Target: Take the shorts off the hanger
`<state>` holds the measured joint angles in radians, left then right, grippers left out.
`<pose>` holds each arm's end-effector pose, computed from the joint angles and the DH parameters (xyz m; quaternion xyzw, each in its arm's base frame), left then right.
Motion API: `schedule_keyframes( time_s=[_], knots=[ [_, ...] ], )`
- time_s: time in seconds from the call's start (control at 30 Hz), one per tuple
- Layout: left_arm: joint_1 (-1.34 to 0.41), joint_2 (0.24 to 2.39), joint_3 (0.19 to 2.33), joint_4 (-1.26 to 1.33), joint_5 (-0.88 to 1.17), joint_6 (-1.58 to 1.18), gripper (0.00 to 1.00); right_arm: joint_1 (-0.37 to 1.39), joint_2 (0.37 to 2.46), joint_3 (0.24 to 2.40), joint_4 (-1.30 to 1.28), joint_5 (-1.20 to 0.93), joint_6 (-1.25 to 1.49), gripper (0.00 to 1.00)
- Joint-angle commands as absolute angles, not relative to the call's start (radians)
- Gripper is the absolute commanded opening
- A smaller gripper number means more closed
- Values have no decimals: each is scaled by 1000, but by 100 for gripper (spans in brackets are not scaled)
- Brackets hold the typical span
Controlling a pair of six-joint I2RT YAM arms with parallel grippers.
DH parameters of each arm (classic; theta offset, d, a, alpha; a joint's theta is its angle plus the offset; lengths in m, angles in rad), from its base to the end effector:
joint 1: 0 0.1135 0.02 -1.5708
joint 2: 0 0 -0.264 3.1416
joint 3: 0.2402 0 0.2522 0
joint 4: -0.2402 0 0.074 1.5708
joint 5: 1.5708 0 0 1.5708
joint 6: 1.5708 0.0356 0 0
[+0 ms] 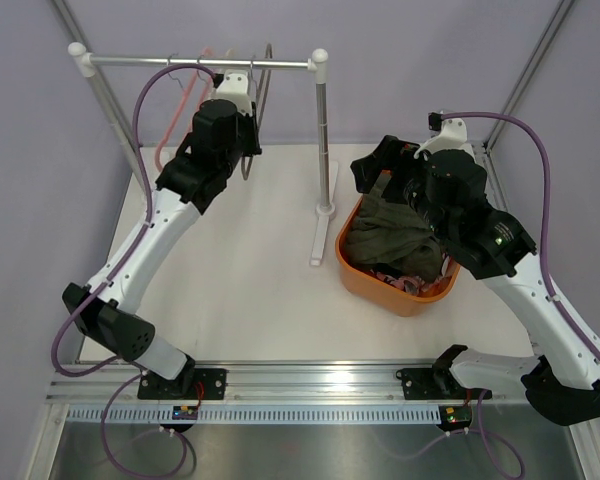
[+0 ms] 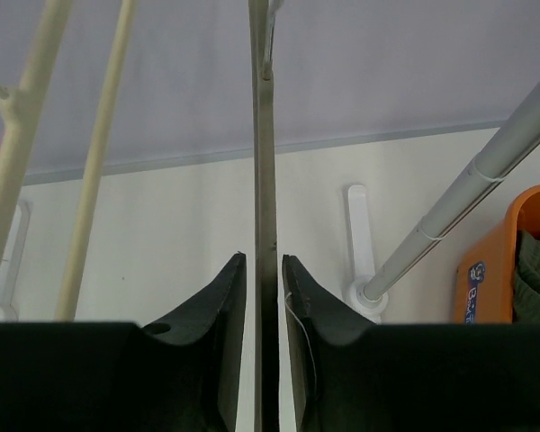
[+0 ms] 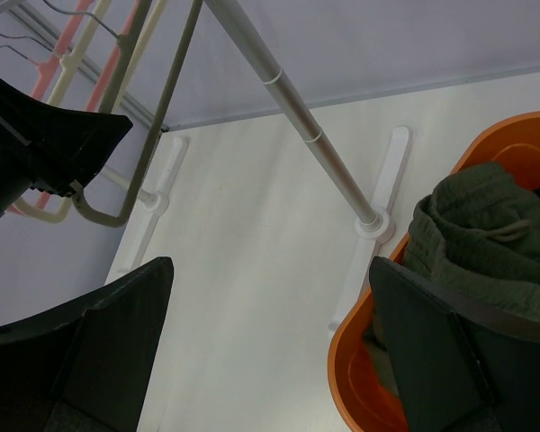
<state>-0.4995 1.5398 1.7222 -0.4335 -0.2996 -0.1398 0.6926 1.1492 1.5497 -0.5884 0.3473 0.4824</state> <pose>0.3092 -0.1567 0.4540 0.0497 0.7850 -0.0785 0.6125 0.1768 0.1310 0.4851 0.0300 0.7661 0.2373 0.5965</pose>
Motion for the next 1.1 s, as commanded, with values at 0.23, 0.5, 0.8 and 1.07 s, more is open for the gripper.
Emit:
schedule_keyframes(
  time_s=[0.23, 0.5, 0.8, 1.07],
  knots=[
    [-499, 1404, 1694, -388, -281, -137, 43, 687, 1146, 1548, -561, 342, 482, 99],
    [-529, 1335, 1739, -477, -313, -110, 60, 687, 1140, 1545, -563, 342, 459, 99],
    [-580, 1192, 1646, -566, -246, -175, 99, 687, 1123, 1540, -592, 336, 430, 99],
    [-620, 1037, 1448, -572, -160, -161, 99, 687, 1020, 1454, -571, 397, 391, 100]
  ],
)
